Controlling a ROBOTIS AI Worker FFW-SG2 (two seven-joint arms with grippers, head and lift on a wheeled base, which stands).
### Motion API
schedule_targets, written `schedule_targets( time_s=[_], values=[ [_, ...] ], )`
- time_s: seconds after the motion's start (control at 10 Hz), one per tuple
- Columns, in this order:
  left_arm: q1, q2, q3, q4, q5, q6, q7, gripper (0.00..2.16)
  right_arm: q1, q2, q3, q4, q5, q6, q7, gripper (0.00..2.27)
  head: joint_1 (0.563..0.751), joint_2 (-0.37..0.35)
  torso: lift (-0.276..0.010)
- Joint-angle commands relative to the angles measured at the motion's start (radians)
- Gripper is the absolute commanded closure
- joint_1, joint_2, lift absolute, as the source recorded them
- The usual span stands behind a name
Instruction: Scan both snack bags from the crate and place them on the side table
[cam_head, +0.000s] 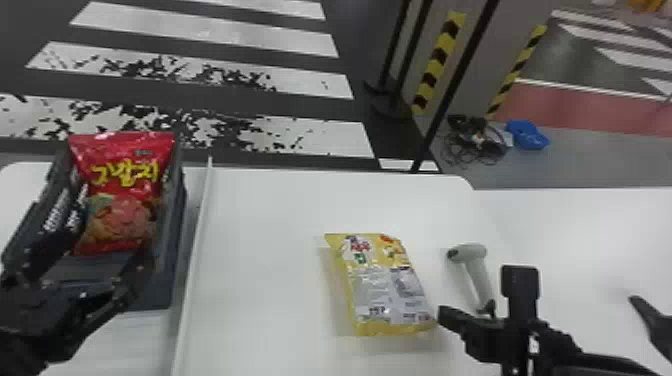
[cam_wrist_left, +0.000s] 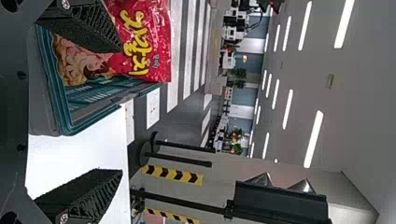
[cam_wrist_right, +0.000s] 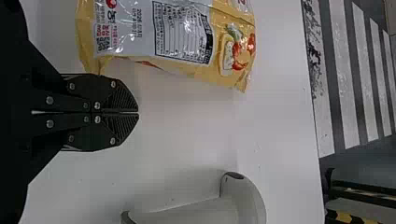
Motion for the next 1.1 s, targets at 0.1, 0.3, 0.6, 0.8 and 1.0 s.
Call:
schedule_targets(
  time_s=[0.1, 0.3, 0.6, 0.8, 1.0],
  values=[
    [0.000, 0.000, -0.003, 0.002, 0.000, 0.000, 0.000, 0.08, 0.004, 0.000, 0.002, -0.014, 0.035, 0.007, -0.023, 2.26, 0.695, -0.261, -0.095],
    [0.000, 0.000, -0.003, 0.005, 0.002, 0.000, 0.000, 0.08, -0.002, -0.001, -0.021, -0.054, 0.048, 0.010, -0.029, 2.26, 0.695, -0.283, -0.095],
    [0.000, -0.008, 0.003, 0.008, 0.002, 0.000, 0.000, 0.08, 0.056, 0.011, -0.030, -0.215, -0.112, 0.108, 0.051, 2.26, 0.695, -0.279, -0.095],
    [0.000, -0.011, 0.003, 0.008, 0.000, 0.000, 0.000, 0.08, 0.059, 0.017, -0.023, -0.229, -0.187, 0.154, 0.102, 2.26, 0.695, -0.196, -0.095],
    [0.005, -0.011, 0.008, 0.008, 0.000, 0.000, 0.000, 0.08, 0.067, 0.025, -0.020, -0.235, -0.241, 0.176, 0.152, 2.26, 0.695, -0.158, -0.095]
  ],
)
